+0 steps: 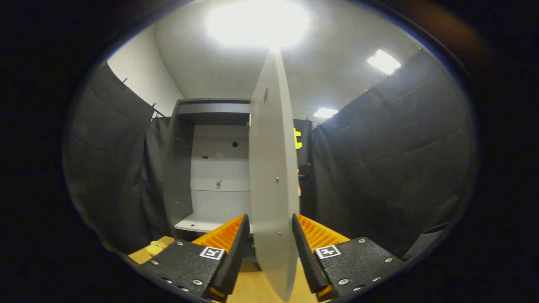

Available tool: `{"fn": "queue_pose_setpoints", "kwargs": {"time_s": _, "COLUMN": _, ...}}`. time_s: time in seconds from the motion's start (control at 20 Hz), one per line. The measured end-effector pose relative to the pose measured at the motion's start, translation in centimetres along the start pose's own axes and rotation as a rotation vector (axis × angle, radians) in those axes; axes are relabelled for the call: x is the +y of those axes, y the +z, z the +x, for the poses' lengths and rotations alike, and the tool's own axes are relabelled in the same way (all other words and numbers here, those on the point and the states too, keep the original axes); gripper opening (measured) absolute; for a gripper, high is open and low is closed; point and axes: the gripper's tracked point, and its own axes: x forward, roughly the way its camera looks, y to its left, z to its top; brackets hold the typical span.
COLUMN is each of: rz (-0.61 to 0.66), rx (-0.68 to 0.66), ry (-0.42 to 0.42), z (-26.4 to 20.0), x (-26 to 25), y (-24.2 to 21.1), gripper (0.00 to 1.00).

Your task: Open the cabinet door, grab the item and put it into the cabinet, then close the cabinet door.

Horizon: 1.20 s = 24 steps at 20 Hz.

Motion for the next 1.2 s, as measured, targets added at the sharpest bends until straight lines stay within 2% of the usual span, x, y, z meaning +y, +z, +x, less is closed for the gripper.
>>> {"fn": "queue_pose_setpoints", "kwargs": {"time_s": 0.1, "rz": 0.004, "rx": 0.031, "ry": 0.034, "z": 0.3, "x": 1.9, "y": -1.9, "gripper": 0.90}}
{"fn": "queue_pose_setpoints", "kwargs": {"time_s": 0.15, "rz": 0.008, "rx": 0.042, "ry": 0.052, "z": 0.3, "x": 3.0, "y": -2.7, "gripper": 0.93}}
{"fn": "queue_pose_setpoints", "kwargs": {"time_s": 0.35, "rz": 0.010, "rx": 0.088, "ry": 0.141, "z": 0.3, "x": 8.0, "y": -7.0, "gripper": 0.93}}
{"fn": "queue_pose_setpoints", "kwargs": {"time_s": 0.65, "rz": -0.034, "rx": 0.230, "ry": 0.295, "z": -0.9, "x": 15.3, "y": -16.2, "gripper": 0.93}}
{"fn": "queue_pose_setpoints", "kwargs": {"time_s": 1.2, "rz": -0.140, "rx": 0.525, "ry": 0.446, "z": -5.4, "x": 20.7, "y": -31.4, "gripper": 0.94}}
